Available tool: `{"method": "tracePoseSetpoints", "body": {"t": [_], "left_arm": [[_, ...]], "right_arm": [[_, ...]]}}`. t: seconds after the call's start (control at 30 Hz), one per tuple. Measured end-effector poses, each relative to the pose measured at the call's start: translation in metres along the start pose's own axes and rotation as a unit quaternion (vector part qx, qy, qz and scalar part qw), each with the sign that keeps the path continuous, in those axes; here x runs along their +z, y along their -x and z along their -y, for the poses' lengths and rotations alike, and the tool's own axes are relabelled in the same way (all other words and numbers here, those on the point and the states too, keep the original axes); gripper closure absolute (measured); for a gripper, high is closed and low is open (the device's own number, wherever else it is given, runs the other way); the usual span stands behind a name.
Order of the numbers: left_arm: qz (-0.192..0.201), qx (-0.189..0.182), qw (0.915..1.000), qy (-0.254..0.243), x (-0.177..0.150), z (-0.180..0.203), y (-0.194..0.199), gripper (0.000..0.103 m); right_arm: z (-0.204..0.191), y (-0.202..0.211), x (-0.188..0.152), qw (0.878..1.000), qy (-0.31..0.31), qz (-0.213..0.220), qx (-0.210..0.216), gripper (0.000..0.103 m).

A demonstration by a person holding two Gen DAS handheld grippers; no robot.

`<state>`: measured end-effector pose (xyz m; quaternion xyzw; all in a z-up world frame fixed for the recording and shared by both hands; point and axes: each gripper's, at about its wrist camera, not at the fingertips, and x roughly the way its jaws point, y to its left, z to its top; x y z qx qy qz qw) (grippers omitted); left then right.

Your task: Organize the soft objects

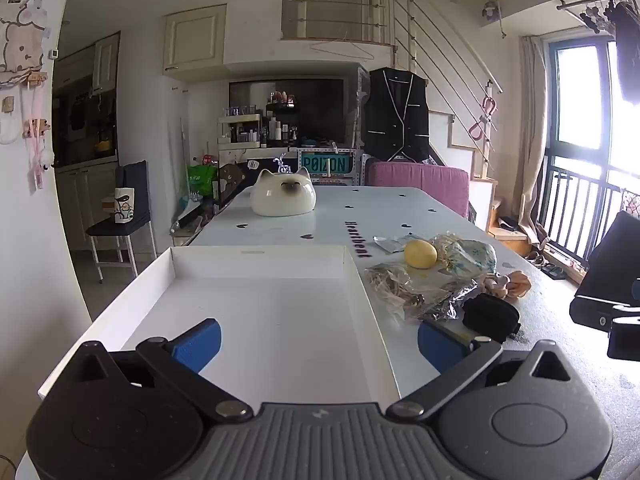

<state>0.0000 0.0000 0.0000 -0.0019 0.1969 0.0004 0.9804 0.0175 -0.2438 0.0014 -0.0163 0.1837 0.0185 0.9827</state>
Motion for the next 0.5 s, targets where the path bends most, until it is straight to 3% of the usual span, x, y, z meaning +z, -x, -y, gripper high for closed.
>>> {"method": "tracePoseSetpoints", "body": {"t": [0.5], "left_arm": [[0.0,0.002,1.0,-0.004,-0.0001,0.0003,0.0,0.0]], "right_arm": [[-0.0006,0.0006,-0.0003,1.0,0.001,0.003,-0.001,0.0]]}}
